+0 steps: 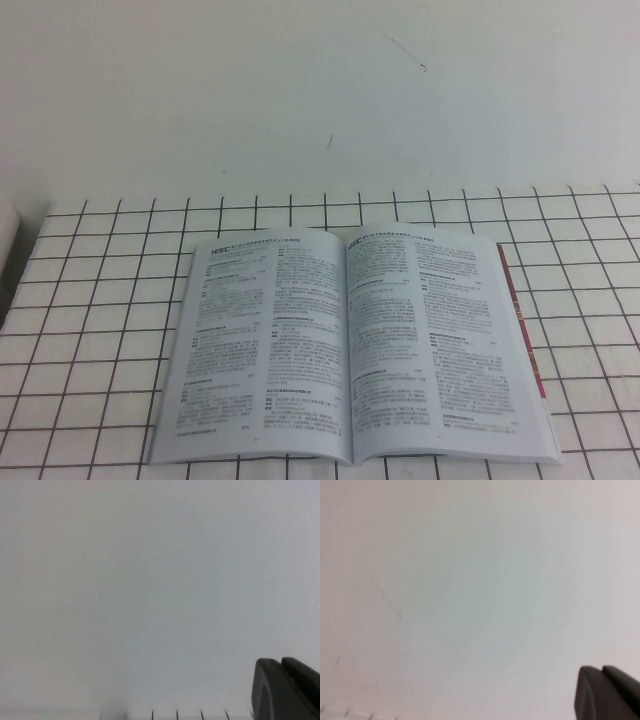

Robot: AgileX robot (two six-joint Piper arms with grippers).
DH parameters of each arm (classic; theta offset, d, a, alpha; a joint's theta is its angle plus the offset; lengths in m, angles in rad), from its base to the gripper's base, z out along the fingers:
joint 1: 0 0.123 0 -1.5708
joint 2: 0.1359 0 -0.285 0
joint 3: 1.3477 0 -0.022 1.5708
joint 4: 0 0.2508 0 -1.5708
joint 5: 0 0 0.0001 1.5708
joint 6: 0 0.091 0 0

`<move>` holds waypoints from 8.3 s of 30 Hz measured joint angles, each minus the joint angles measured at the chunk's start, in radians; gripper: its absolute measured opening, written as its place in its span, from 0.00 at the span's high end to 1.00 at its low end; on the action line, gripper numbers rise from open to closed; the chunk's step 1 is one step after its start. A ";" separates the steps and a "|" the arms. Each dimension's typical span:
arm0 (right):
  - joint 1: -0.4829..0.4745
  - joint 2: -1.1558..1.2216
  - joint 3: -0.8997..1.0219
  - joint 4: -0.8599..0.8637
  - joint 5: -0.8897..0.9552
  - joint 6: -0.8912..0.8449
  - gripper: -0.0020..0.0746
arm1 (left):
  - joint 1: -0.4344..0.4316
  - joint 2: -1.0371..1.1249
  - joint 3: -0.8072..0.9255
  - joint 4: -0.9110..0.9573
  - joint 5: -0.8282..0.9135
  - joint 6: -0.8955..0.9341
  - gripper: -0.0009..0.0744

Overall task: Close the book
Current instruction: 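Close the open booklet and leave it lying on the table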

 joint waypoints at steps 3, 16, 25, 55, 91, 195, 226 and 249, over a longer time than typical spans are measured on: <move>0.000 0.000 0.000 0.000 -0.156 0.004 0.98 | 0.000 0.000 0.000 -0.004 -0.129 0.000 0.99; 0.000 0.000 -0.095 0.036 0.106 -0.010 0.98 | 0.000 0.000 -0.022 -0.056 -0.081 -0.078 0.99; 0.000 0.170 -0.409 0.055 0.529 -0.041 0.98 | 0.000 0.027 -0.292 -0.058 0.355 -0.130 0.99; 0.075 1.490 -0.894 0.945 0.762 -0.952 0.98 | 0.000 1.236 -0.821 -0.519 0.748 0.365 0.99; 0.309 2.056 -1.167 0.993 0.622 -0.952 0.98 | 0.000 1.878 -1.019 -0.641 0.628 0.566 0.99; 0.090 0.083 -0.195 0.271 0.754 -0.333 0.98 | -0.169 0.027 -0.258 -0.280 0.463 0.357 0.99; 0.090 0.083 -0.185 0.272 0.761 -0.333 0.98 | -0.132 0.001 -0.009 0.041 0.484 -0.088 0.99; 0.090 0.083 -0.185 0.272 0.761 -0.333 0.98 | -0.032 0.001 -0.009 0.042 0.484 -0.087 0.99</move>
